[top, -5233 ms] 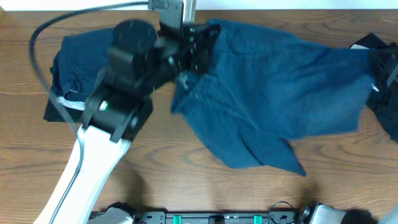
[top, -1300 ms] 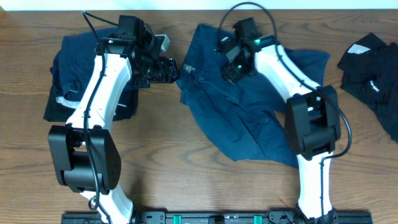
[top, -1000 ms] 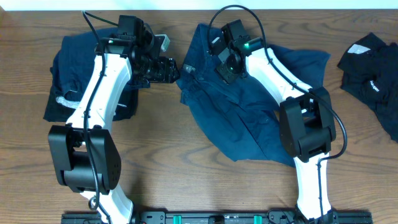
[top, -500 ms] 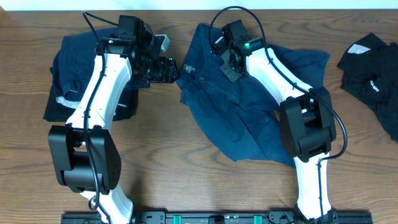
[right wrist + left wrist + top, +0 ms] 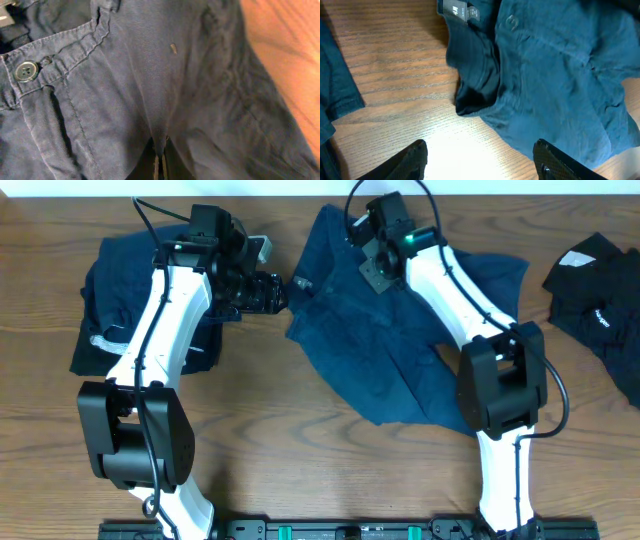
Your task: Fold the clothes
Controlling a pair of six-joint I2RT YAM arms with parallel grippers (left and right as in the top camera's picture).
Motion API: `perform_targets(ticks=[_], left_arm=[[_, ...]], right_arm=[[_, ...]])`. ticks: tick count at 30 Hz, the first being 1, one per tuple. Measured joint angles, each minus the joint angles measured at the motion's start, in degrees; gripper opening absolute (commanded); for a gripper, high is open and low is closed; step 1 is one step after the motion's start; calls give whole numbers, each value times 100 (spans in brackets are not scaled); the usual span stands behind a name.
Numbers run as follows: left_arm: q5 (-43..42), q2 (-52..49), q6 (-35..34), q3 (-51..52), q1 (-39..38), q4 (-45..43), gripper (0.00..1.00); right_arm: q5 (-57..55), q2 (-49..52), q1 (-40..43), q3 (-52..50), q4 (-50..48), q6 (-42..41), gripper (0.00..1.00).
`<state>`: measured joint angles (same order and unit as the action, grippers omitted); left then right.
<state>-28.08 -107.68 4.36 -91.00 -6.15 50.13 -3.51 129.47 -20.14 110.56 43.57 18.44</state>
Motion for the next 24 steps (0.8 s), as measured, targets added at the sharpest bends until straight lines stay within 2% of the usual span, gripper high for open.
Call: perform_targets(ticks=[13, 22, 24], left_arm=[[0, 0, 46, 44, 0, 0, 69], [0, -306, 549, 479, -4, -186, 68], [-2, -448, 671, 518, -17, -197, 65]], right_arm=[[208, 0, 527, -94, -693, -63, 1], [361, 0, 564, -424, -1021, -90, 1], [374, 0, 564, -439, -1021, -90, 1]])
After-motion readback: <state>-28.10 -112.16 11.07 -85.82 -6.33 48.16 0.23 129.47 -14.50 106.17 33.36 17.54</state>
